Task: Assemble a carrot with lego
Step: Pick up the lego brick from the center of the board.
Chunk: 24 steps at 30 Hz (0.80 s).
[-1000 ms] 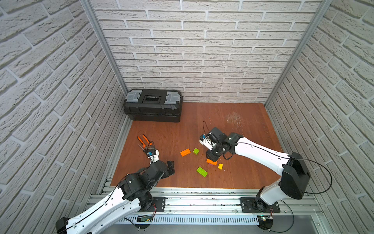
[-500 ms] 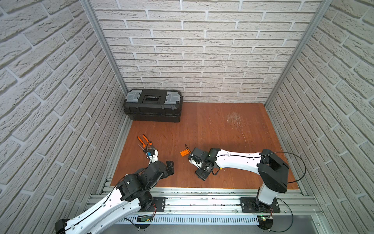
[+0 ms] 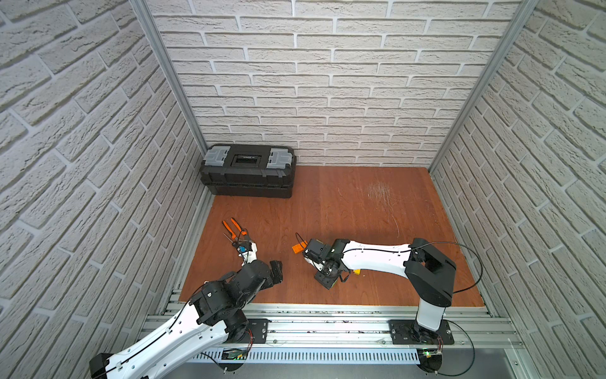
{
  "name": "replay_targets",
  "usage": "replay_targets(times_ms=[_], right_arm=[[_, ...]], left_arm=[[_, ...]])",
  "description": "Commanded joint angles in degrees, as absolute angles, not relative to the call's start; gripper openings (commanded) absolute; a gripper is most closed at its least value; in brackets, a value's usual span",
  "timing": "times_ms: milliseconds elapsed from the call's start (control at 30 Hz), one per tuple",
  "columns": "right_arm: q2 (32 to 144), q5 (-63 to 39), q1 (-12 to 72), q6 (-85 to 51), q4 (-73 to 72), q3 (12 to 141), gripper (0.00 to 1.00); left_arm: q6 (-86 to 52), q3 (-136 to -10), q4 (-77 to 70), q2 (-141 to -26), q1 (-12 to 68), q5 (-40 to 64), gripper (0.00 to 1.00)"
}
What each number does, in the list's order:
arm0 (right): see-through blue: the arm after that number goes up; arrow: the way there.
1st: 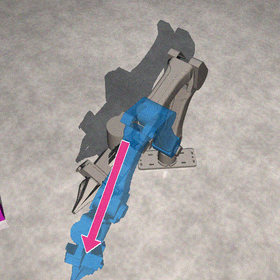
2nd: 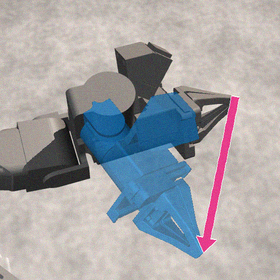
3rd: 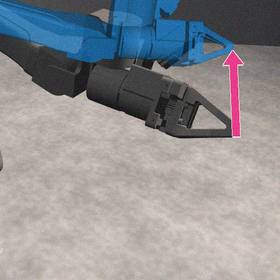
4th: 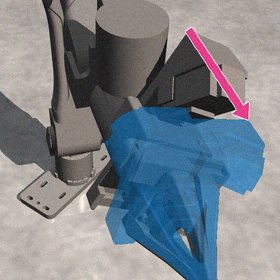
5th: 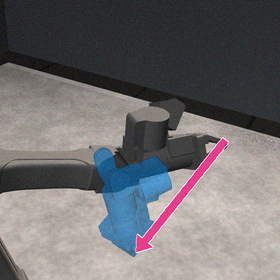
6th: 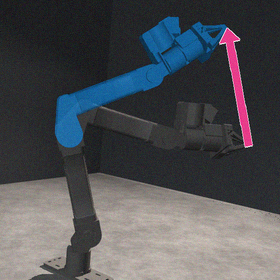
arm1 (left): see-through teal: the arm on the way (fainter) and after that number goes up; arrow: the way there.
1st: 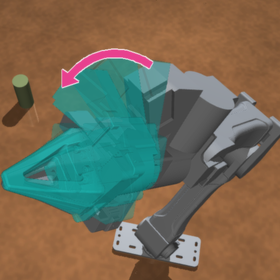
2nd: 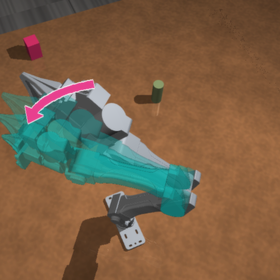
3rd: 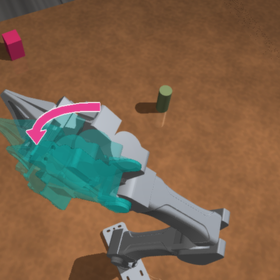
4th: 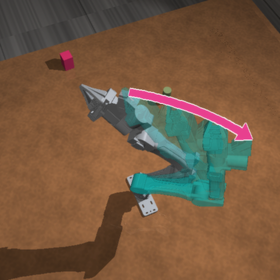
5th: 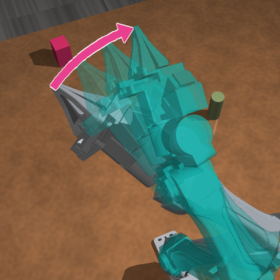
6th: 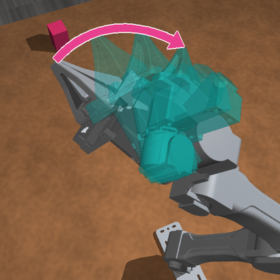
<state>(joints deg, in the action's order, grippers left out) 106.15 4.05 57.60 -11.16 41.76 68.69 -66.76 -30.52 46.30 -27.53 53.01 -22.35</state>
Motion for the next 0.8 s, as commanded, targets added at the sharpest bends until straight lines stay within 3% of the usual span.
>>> replay_targets(times_ms=[0, 433, 767], right_arm=[[105.99, 3.62, 57.92, -11.07, 41.48, 68.81, 0.55], [106.93, 4.75, 57.92, -10.88, 42.81, 69.26, 0.39], [103.54, 6.95, 57.92, -9.54, 48.34, 72.48, 0.04]], left_arm=[[-67.38, -30.94, 45.21, -27.68, 53.18, -22.15, 0.98], [-67.92, -30.63, 44.89, -28.13, 53.22, -21.61, 0.98], [-67.92, -30.76, 44.76, -28.7, 53.3, -21.32, 0.98]])
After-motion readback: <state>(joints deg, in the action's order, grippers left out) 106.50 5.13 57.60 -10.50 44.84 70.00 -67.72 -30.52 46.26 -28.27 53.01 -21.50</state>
